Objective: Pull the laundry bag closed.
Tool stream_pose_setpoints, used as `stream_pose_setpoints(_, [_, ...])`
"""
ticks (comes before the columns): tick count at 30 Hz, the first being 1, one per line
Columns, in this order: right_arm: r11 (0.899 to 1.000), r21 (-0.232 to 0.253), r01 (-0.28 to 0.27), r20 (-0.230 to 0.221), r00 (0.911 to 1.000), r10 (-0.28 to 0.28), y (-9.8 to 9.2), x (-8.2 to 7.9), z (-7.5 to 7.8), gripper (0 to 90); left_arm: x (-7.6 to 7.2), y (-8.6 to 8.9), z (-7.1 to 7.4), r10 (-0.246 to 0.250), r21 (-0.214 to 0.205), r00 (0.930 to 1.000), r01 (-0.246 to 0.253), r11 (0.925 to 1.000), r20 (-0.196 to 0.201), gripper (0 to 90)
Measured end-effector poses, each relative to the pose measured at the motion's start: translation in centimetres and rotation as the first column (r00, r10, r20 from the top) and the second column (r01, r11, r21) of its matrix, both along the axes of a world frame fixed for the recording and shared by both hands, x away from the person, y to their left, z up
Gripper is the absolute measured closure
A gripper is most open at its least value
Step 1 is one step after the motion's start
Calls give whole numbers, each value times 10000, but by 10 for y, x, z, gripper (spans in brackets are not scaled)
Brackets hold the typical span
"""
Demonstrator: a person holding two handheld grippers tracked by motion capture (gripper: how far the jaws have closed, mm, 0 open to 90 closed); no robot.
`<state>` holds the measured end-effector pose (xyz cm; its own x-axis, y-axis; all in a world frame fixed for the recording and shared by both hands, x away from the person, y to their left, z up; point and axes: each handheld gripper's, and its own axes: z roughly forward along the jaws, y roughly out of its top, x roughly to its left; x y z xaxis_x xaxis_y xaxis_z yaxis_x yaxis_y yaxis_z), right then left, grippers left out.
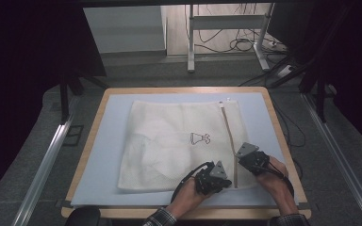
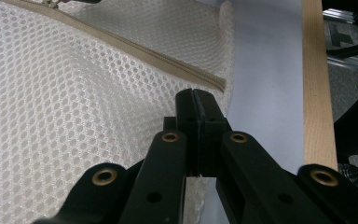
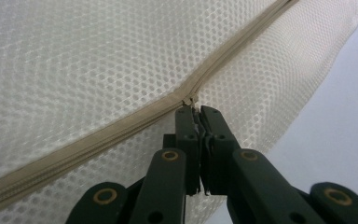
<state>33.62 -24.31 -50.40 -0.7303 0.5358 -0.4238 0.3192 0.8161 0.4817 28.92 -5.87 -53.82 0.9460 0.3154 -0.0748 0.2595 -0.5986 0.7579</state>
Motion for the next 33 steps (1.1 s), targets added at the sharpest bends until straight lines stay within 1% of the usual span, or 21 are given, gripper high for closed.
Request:
stream_pose_setpoints(6, [9997,-234,44,70,10000,-42,2,7,-2,859,-1,0,0,62,-74,10000,-62,10000,-46,897])
stream_pose_setpoints(12, [9994,-335,83,172,9998,-77,2,14,-1,858,-1,0,0,50,-72,10000,-51,10000,-59,897])
stream_pose_setpoints(18, [9987,-500,1,195,9998,9,3,20,-2,857,-1,-1,0,69,-116,9999,-70,9999,-76,897])
stream_pose_setpoints(25, [9979,-647,37,405,9992,-11,4,26,-1,858,-2,-1,-1,130,-204,9999,-132,9997,-81,897])
stream_pose_setpoints(26, [9979,-643,27,413,9991,-1,5,27,-1,858,-1,-1,-1,78,-127,10000,-79,9999,-44,897])
stream_pose_setpoints(33, [9972,-750,6,620,9981,41,7,35,-1,858,-1,-1,-1,89,-141,9999,-90,9999,-56,897])
